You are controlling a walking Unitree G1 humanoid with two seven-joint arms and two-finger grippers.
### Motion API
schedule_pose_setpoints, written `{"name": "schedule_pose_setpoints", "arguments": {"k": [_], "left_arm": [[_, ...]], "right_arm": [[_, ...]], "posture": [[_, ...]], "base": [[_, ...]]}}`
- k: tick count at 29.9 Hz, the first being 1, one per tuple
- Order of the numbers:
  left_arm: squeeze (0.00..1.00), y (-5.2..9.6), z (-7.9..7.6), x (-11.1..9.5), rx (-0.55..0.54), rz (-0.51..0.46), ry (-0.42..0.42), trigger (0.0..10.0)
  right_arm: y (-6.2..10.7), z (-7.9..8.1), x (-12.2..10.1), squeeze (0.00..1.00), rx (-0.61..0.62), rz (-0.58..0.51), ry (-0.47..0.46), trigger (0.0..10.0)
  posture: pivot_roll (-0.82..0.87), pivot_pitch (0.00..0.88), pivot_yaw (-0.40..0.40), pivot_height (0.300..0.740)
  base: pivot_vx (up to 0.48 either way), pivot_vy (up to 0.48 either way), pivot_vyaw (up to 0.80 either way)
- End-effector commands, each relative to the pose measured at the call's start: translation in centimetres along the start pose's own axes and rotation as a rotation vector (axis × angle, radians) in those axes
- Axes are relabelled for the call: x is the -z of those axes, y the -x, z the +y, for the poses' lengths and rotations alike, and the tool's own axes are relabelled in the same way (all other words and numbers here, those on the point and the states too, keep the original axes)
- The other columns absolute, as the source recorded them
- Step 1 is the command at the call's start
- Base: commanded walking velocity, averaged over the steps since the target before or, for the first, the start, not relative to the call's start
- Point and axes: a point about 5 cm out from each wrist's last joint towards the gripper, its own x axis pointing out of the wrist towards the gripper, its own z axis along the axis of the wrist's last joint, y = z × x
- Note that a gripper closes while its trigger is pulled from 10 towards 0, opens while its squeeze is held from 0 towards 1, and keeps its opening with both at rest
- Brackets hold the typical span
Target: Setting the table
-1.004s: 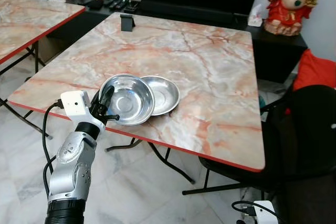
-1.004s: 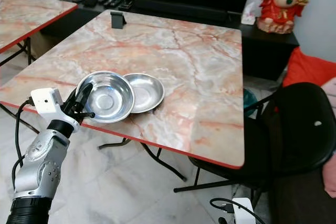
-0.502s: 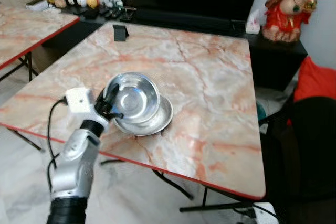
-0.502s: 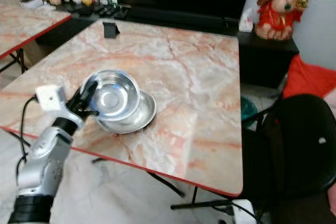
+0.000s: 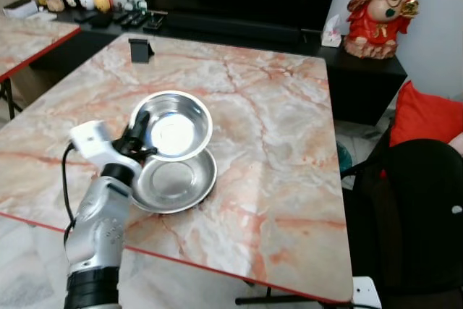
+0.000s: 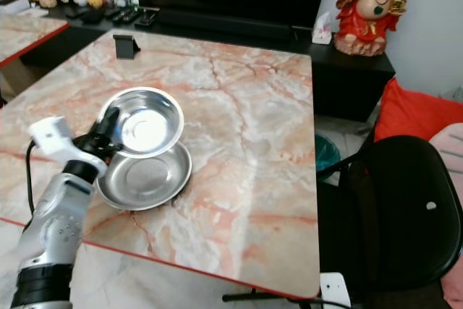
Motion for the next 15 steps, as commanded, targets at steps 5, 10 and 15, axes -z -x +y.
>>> {"name": "schedule_pose_setpoints", "arguments": {"k": [5,10,15], "left_arm": [[0.00,0.3,-0.7,-0.2,0.067,0.053,0.030,10.0],[0.00,1.0,-0.5,0.7,0.069,0.156,-0.052,10.0],[0.00,2.4,-0.4,-0.1,0.108,0.204,-0.082,10.0]], "right_arm": [[0.0,-0.3,-0.1,0.00,0.006,0.001,0.006,10.0],[0.0,-0.2,-0.1,0.00,0.005,-0.001,0.001,10.0],[0.0,-0.2,0.0,0.00,0.003,0.004,0.004,10.0]], "posture": [[0.07,0.000,-0.057,0.740],[0.06,0.000,-0.052,0.740],[0.07,0.000,-0.052,0.740]], "base": [[0.000,0.000,0.00],[0.000,0.000,0.00],[0.000,0.000,0.00]]}}
